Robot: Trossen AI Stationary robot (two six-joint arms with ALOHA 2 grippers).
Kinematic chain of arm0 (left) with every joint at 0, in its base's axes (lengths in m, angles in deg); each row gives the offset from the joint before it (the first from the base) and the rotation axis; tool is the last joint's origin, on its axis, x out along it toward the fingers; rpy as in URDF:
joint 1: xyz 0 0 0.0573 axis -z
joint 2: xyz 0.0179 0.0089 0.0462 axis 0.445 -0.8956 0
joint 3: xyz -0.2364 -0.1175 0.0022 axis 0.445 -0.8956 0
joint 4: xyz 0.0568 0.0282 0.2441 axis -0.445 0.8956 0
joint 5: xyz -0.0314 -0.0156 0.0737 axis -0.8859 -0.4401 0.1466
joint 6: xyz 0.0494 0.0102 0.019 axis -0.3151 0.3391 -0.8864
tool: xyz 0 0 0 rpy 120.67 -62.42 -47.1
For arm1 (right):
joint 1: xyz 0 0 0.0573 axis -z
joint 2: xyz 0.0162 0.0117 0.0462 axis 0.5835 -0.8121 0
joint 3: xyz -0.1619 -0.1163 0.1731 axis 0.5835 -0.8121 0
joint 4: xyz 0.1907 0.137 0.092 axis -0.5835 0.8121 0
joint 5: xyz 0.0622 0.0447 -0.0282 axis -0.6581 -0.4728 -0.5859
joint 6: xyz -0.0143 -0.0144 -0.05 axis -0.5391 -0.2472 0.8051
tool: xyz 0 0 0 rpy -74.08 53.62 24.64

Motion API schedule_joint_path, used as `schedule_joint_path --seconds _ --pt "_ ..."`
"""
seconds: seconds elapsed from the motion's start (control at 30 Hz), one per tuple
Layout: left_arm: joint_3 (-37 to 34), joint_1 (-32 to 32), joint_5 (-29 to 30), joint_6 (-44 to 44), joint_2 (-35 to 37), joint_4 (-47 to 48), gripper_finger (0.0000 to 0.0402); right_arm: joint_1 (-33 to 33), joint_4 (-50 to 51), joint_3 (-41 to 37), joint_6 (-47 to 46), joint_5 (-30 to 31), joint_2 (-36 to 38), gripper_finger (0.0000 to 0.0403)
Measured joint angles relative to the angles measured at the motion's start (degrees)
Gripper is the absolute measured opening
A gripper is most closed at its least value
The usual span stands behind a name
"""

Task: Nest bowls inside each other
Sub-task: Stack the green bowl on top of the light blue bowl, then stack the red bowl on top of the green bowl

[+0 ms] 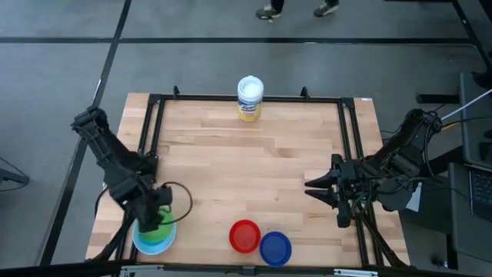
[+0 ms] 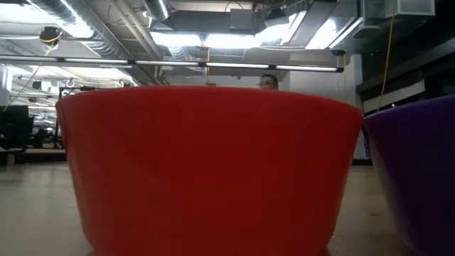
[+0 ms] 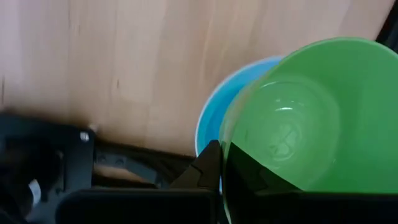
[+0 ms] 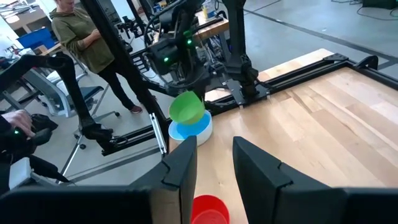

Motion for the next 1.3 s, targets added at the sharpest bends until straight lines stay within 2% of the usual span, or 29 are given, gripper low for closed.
schedule_joint_path --seconds 0.13,0.23,0.37,0.53,0.63,0.7,0.8,0.97,1.03,1.17,1.23,1.3 --pt "-3.2 4.2 1.2 6.7 -0.5 -1.1 0.0003 -0.9 0.0 0.0 0.2 1.9 -0.2 0.0105" --pt "-6.7 5.9 1.5 10.0 -0.4 -6.4 0.0002 -1.2 0.0 0.0 0.2 2.6 -0.2 0.0105" --pt "-11.4 8.0 0.7 13.8 -1.0 -12.9 0.0002 -1.3 0.0 0.0 -0.8 2.5 -0.2 0.0105" --pt "-14.6 10.3 -1.1 16.6 -2.9 -15.2 0.0006 -1.7 -1.0 0.0 -1.2 2.1 -0.2 0.0105" --pt "-15.0 10.8 -0.6 16.7 -3.2 -18.5 0.0027 -1.7 -1.4 0.0 -1.2 1.9 -0.2 0.0105" --pt "-15.0 10.7 2.0 17.3 -3.0 -20.5 0.005 -1.7 -1.7 0.0 -1.1 1.8 -0.2 0.0105" --pt "-15.0 10.7 6.4 20.7 -2.3 -20.3 0.0086 -1.6 -2.0 0.0 -1.1 1.4 -0.2 0.0105" --pt "-15.0 10.9 8.6 24.0 -1.4 -19.3 0.0136 -1.6 -2.2 0.0 -1.1 0.8 -0.2 0.0105" --pt "-13.5 10.8 13.1 22.2 -0.9 -20.2 0.0144 -1.6 -2.3 0.0 -1.1 0.5 -0.2 0.0105" --pt "-7.1 6.7 28.0 11.0 -0.7 -24.7 0.0136 -1.6 -2.3 0.0 -0.4 0.3 -0.2 0.0105" --pt "-4.5 2.3 29.2 0.6 -1.7 -29.5 0.0127 -1.6 -2.3 0.0 0.3 0.8 -0.2 0.0105" --pt "-3.2 -3.2 25.2 -8.9 -3.0 -33.8 0.0118 -1.6 -2.3 0.0 1.1 1.3 -0.2 0.0105"
